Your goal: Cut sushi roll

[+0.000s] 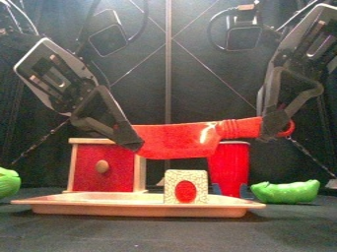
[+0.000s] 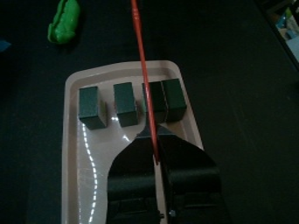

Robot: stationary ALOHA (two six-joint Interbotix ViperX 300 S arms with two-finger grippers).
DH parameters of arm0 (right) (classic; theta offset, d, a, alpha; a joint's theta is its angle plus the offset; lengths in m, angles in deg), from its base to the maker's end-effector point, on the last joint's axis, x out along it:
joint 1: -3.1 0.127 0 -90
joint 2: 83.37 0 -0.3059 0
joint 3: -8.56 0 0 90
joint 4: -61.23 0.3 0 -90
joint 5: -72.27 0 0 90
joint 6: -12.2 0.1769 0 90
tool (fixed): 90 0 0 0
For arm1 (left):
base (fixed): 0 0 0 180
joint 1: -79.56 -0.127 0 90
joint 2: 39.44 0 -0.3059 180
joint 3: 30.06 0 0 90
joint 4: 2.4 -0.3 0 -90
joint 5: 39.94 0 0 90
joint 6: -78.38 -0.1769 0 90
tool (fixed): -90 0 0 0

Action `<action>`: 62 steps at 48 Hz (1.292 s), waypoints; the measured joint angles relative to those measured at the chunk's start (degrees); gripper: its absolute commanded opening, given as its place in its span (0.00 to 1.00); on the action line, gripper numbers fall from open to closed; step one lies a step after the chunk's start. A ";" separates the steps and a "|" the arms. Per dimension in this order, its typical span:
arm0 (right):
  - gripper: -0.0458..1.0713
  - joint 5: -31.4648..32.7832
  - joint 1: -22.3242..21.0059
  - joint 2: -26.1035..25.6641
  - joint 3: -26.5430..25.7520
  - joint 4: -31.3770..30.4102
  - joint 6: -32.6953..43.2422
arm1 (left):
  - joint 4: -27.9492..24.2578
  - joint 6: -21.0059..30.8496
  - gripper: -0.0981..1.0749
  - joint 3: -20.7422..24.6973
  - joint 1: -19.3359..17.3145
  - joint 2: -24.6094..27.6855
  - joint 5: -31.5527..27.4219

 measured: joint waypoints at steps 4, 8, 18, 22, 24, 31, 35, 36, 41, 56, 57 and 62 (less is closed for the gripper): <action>0.34 -0.18 0.18 -0.09 0.18 0.00 0.00 | 0.00 0.09 0.27 0.09 0.53 0.00 0.09; 0.34 -0.44 0.88 0.00 0.26 0.18 0.00 | 0.00 0.09 0.27 0.09 1.05 0.18 0.09; 0.34 -0.97 2.11 2.20 0.18 1.23 0.09 | 0.53 0.18 0.27 0.53 2.11 1.85 0.09; 0.34 -1.05 2.20 2.64 0.09 1.58 0.09 | 1.05 0.18 0.27 0.70 2.37 2.20 0.09; 0.34 -1.05 2.11 2.81 0.09 1.76 0.09 | 1.23 0.18 0.27 0.70 2.46 2.29 0.09; 0.34 -1.05 2.20 2.90 0.09 1.85 0.09 | 1.58 0.09 0.27 0.79 2.46 2.37 0.18; 0.34 -1.05 2.20 2.90 0.18 2.02 0.00 | 1.76 0.26 0.27 0.79 2.55 2.37 0.09; 0.34 -1.05 2.11 2.90 0.18 2.02 0.09 | 1.67 0.18 0.27 0.88 2.55 2.37 0.18; 0.34 -1.05 2.29 2.90 0.09 2.29 0.09 | 1.85 0.26 0.27 0.88 2.90 2.37 0.09; 0.34 -1.05 2.29 3.25 -0.09 2.29 0.09 | 2.81 0.18 0.27 0.79 3.16 2.72 0.18; 0.34 -1.05 2.29 3.34 -0.09 2.29 0.09 | 2.81 0.26 0.27 0.79 3.16 2.72 0.18; 0.34 -1.05 2.29 3.52 -0.09 2.37 0.09 | 2.90 0.26 0.27 0.79 3.16 2.81 0.18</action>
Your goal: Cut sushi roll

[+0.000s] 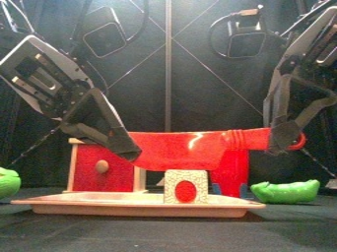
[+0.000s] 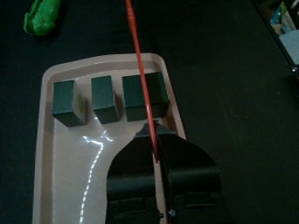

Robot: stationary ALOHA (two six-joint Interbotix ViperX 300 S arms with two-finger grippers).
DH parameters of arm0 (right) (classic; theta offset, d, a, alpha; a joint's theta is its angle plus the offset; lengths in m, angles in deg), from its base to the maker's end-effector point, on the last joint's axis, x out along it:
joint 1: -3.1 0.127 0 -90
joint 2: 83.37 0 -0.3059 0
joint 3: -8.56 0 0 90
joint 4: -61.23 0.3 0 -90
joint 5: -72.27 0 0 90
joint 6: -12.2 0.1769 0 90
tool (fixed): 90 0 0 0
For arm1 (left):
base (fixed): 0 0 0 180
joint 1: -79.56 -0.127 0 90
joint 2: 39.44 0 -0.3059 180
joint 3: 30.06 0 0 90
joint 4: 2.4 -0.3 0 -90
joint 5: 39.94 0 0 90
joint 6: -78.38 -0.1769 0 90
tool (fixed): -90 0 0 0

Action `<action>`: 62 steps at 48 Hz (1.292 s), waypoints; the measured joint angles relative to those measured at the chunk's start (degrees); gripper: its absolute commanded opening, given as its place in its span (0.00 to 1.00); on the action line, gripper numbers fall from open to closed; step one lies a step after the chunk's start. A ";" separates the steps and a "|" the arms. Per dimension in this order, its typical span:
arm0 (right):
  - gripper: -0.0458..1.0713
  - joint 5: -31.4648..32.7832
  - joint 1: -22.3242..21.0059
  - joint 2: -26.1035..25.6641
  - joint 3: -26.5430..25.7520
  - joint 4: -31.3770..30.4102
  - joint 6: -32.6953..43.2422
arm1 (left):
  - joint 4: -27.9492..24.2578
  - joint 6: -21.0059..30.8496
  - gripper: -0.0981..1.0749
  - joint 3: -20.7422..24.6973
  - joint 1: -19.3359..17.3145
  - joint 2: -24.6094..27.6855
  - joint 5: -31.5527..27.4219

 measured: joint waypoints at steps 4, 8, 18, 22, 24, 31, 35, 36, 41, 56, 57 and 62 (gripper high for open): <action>0.34 -0.09 0.00 0.18 0.00 0.18 0.00 | 0.09 0.00 0.27 0.00 0.00 0.18 0.00; 0.34 -0.09 0.00 0.09 0.00 0.26 0.00 | 0.09 0.00 0.27 0.00 0.00 0.18 0.00; 0.34 -0.18 0.00 0.18 0.00 0.26 0.00 | 0.18 -0.09 0.27 0.00 0.00 0.53 0.00; 0.34 -0.09 0.00 0.26 0.00 0.26 0.00 | 0.18 0.00 0.27 0.00 0.00 0.79 0.00; 0.34 -0.18 -0.09 0.53 0.00 0.26 0.00 | 0.26 -0.09 0.27 0.09 0.00 0.97 0.00; 0.34 -0.26 -0.18 1.49 -0.09 0.44 0.00 | 0.62 0.00 0.27 0.18 0.00 1.85 0.00; 0.34 -0.44 -0.18 2.29 -0.09 0.88 0.00 | 0.79 0.00 0.27 0.35 0.00 2.64 0.00; 0.34 -0.44 -0.26 2.55 -0.09 0.97 -0.09 | 0.97 -0.09 0.27 0.35 0.00 2.99 0.09; 0.34 -0.88 -0.26 3.87 -0.18 1.76 -0.09 | 1.49 -0.09 0.27 0.70 0.00 4.04 0.09; 0.34 -2.99 -0.35 7.29 -0.44 3.25 0.00 | 2.11 0.00 0.27 0.79 0.09 6.15 0.09; 0.34 -3.08 -0.35 7.38 -0.44 3.25 -0.09 | 2.11 0.00 0.27 0.79 0.09 6.15 0.09; 0.34 -3.08 -0.44 7.38 -0.53 3.25 -0.09 | 2.20 0.00 0.27 0.79 0.09 6.06 0.09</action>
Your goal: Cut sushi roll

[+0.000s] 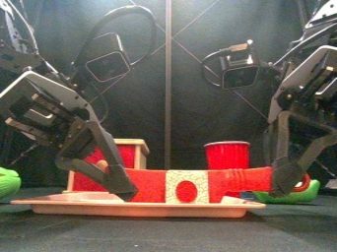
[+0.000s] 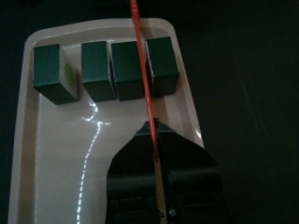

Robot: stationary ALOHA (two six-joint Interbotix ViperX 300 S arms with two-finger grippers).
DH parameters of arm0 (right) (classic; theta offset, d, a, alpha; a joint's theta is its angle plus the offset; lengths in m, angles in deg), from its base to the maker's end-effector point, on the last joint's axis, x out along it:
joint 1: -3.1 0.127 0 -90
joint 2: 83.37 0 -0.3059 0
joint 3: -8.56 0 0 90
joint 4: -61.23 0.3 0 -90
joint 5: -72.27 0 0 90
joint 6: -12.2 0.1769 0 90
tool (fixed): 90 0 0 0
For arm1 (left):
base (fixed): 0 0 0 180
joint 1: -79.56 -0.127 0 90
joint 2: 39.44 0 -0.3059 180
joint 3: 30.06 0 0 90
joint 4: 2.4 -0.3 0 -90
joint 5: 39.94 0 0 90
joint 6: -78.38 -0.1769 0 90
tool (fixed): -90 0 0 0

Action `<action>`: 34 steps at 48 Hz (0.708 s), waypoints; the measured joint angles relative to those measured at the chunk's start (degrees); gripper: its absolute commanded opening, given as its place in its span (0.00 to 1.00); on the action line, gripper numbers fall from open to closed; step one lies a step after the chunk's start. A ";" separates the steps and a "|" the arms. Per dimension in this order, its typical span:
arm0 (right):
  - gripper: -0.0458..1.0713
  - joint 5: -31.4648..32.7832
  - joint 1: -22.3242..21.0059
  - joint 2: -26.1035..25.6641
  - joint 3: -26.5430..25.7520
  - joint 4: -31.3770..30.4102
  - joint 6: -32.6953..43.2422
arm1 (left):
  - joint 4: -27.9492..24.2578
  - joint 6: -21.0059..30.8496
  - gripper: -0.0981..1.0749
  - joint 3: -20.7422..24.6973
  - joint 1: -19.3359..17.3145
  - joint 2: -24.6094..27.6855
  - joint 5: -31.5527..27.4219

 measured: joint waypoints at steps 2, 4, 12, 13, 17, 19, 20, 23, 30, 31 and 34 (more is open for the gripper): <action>0.34 0.00 0.00 0.00 0.00 0.00 0.09 | 0.00 0.00 0.27 0.00 0.00 0.00 0.00; 0.34 0.09 0.00 0.00 0.09 0.00 0.00 | 0.00 0.00 0.27 0.00 0.00 0.00 0.00; 0.34 0.00 0.09 0.00 0.00 0.09 0.00 | 0.00 0.00 0.27 0.00 0.00 -0.44 0.00; 0.34 0.00 0.09 0.00 -0.09 0.00 0.00 | 0.00 -0.09 0.27 -0.09 0.00 -0.53 0.00; 0.34 0.00 0.09 -0.26 -0.09 0.00 0.09 | -0.09 -0.09 0.27 -0.09 0.00 -1.32 -0.09; 0.34 0.09 0.18 -0.62 -0.18 -0.09 0.00 | -0.26 -0.18 0.27 -0.18 0.00 -2.02 -0.18; 0.34 0.18 0.26 -0.88 -0.18 -0.18 0.00 | -0.44 -0.18 0.27 -0.26 0.09 -2.46 -0.26; 0.34 0.35 0.26 -1.85 -0.26 -0.53 -0.09 | -0.97 -0.26 0.27 -0.53 0.09 -3.78 -0.53; 0.34 1.49 0.44 -4.57 -0.18 -2.20 -0.18 | -2.64 -0.26 0.27 -1.14 0.18 -6.50 -0.70; 0.34 1.58 0.44 -4.92 -0.18 -2.55 -0.18 | -2.99 -0.26 0.27 -1.23 0.09 -6.86 -0.70; 0.34 2.02 0.26 -6.06 0.00 -3.43 -0.18 | -4.13 -0.26 0.27 -1.32 0.09 -7.91 -0.70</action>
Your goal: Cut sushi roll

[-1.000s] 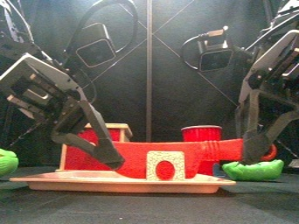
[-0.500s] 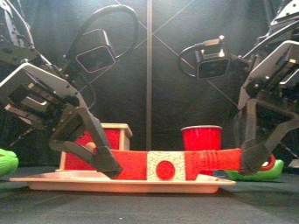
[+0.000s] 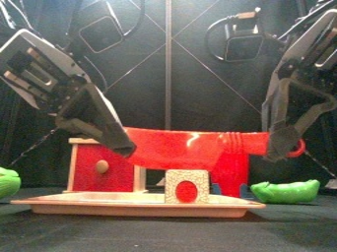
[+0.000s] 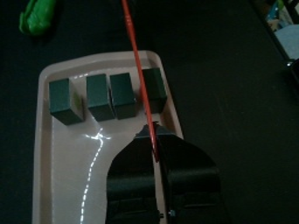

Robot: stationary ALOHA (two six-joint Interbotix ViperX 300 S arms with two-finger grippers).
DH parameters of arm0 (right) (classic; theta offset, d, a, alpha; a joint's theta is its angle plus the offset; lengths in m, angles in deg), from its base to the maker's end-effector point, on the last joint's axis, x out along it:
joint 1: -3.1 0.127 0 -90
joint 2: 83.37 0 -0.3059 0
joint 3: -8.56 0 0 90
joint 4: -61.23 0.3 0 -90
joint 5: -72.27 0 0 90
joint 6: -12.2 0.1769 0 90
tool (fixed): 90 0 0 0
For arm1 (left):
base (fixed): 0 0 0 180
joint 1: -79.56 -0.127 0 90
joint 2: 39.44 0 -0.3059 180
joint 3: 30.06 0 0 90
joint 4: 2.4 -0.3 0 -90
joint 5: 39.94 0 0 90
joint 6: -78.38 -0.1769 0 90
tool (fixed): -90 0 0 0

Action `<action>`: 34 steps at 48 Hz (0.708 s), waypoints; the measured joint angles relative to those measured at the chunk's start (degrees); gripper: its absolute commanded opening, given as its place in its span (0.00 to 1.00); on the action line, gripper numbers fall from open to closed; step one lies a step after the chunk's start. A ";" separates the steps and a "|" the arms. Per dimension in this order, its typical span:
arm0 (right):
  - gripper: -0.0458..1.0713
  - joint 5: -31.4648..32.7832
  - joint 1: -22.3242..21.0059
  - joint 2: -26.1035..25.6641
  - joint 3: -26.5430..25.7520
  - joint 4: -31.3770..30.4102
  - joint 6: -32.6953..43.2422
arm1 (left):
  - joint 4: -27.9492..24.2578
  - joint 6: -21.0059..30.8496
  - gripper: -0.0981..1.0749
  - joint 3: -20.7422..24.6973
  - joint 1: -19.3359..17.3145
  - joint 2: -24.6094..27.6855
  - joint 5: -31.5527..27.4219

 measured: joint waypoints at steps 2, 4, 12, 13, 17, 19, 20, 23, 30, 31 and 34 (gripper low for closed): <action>0.34 0.18 -0.09 -0.62 0.00 -0.44 0.00 | -0.62 0.00 0.27 0.00 0.00 -0.35 0.09; 0.34 0.35 -0.18 -1.14 0.09 -0.88 0.00 | -1.05 0.09 0.27 -0.09 0.00 -0.70 0.09; 0.34 1.49 -1.32 -2.37 0.44 -1.67 0.09 | -2.20 0.00 0.27 -0.26 -1.85 -0.79 0.18; 0.34 1.67 -1.49 -2.46 0.53 -1.76 0.09 | -2.29 0.00 0.27 -0.26 -2.02 -0.79 0.18; 0.34 1.93 -1.85 -2.46 0.62 -1.76 0.09 | -2.46 -0.09 0.27 -0.26 -2.55 -0.79 0.09; 0.34 2.02 -1.93 -2.46 0.62 -1.76 0.09 | -2.55 -0.09 0.27 -0.26 -2.64 -0.79 0.09; 0.34 2.02 -1.93 -2.46 0.62 -1.76 0.09 | -2.72 -0.09 0.27 -0.26 -2.72 -0.79 0.09; 0.34 2.02 -1.93 -2.46 0.62 -1.76 0.09 | -3.08 -0.09 0.27 -0.26 -2.72 -0.79 0.18; 0.34 2.20 -1.93 -2.55 0.62 -1.76 0.09 | -3.60 -0.09 0.27 -0.26 -2.81 -0.79 0.35; 0.34 2.29 -1.93 -2.46 0.62 -1.76 0.09 | -3.60 -0.09 0.27 -0.26 -2.81 -0.79 0.44; 0.34 2.37 -1.93 -2.64 0.53 -1.85 0.09 | -3.60 -0.18 0.27 -0.26 -2.81 -0.79 0.62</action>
